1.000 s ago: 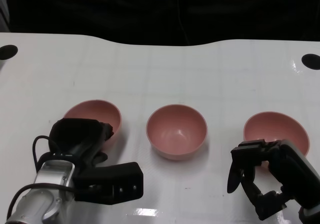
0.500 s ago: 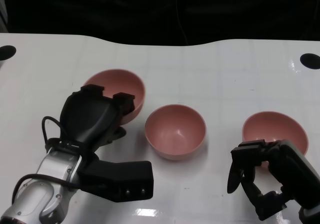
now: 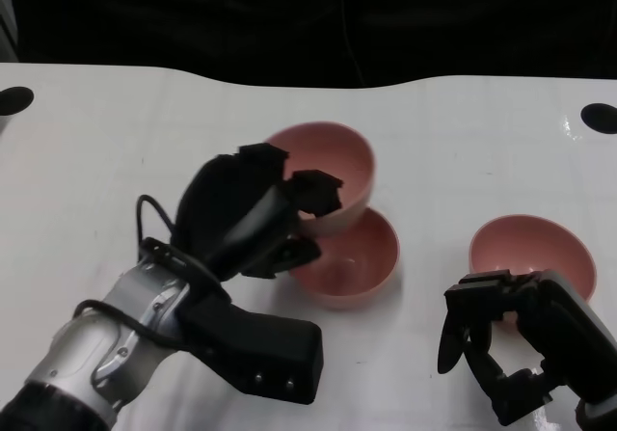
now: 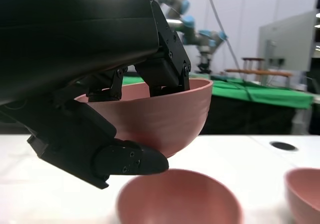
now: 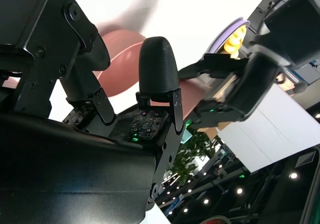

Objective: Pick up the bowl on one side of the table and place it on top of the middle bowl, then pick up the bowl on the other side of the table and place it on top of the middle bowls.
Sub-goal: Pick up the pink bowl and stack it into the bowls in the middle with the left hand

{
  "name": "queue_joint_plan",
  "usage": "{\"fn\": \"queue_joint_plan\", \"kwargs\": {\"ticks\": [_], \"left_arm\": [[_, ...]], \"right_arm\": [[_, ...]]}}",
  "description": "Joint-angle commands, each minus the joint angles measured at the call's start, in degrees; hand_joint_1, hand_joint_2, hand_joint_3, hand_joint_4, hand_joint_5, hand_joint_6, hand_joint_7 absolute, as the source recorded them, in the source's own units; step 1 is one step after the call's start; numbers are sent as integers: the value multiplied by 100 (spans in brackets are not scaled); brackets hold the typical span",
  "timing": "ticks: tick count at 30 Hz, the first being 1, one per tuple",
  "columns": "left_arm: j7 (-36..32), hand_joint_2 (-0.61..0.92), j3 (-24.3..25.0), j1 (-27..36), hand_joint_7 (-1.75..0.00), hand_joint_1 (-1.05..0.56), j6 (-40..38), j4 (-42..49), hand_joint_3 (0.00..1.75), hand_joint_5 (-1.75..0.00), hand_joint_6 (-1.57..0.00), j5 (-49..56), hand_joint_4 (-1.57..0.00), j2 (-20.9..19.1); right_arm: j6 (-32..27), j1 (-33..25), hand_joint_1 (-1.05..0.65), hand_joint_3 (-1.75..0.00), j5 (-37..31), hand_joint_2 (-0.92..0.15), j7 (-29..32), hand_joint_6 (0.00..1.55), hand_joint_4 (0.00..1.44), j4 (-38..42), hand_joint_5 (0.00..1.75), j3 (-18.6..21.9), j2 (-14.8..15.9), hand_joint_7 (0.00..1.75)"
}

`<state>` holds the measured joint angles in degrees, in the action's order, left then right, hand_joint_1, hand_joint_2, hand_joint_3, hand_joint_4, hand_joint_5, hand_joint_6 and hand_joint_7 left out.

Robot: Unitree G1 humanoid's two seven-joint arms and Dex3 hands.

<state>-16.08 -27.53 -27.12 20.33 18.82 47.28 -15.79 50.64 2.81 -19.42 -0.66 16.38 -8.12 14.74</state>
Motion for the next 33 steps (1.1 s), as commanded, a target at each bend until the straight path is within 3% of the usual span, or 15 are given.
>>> {"fn": "queue_joint_plan", "kwargs": {"ticks": [1, 6, 14, 17, 19, 21, 25, 33], "left_arm": [[191, 58, -123, -178, -148, -23, 114, 278, 83, -175, -83, -40, -86, 55], [570, 59, -317, -305, -146, -25, 34, 523, 84, -175, -79, 11, -82, 183], [746, 69, -477, -392, -118, -28, -89, 722, 64, -160, -83, 200, -83, 146], [832, 83, -504, -384, -79, -30, -193, 674, 38, -124, -89, 301, -86, 103], [1019, 90, -575, -368, -40, -36, -449, 509, 30, -82, -76, 535, -67, 37], [1138, 92, -662, -323, -13, -46, -754, 255, 32, -48, -59, 853, -44, -37], [1203, 92, -727, -193, -1, -65, -1098, -124, 37, -26, -34, 1194, -14, -94], [1522, 92, -608, 86, 0, -83, -1248, -633, 56, -10, -9, 1066, 0, -224]], "right_arm": [[5, -25, 33, -168, 36, -4, -8, 99, 101, -28, 170, 4, 43, 126], [84, 4, 31, -169, 15, -3, 29, 99, 102, 44, 170, 0, 40, 125], [50, 8, 28, -169, 23, -4, 8, 99, 101, 38, 170, -5, 52, 124], [61, 14, 28, -168, 24, -4, 12, 99, 101, 57, 170, -5, 55, 124], [77, 18, 28, -168, 24, -4, 19, 99, 101, 71, 170, -6, 55, 124], [75, 21, 28, -168, 21, -4, 19, 99, 101, 75, 170, -7, 59, 124], [103, 34, 27, -168, 20, -4, 38, 99, 101, 111, 169, -9, 52, 124], [104, 41, 27, -169, 16, -4, 34, 100, 102, 106, 169, -14, 47, 125]]}}
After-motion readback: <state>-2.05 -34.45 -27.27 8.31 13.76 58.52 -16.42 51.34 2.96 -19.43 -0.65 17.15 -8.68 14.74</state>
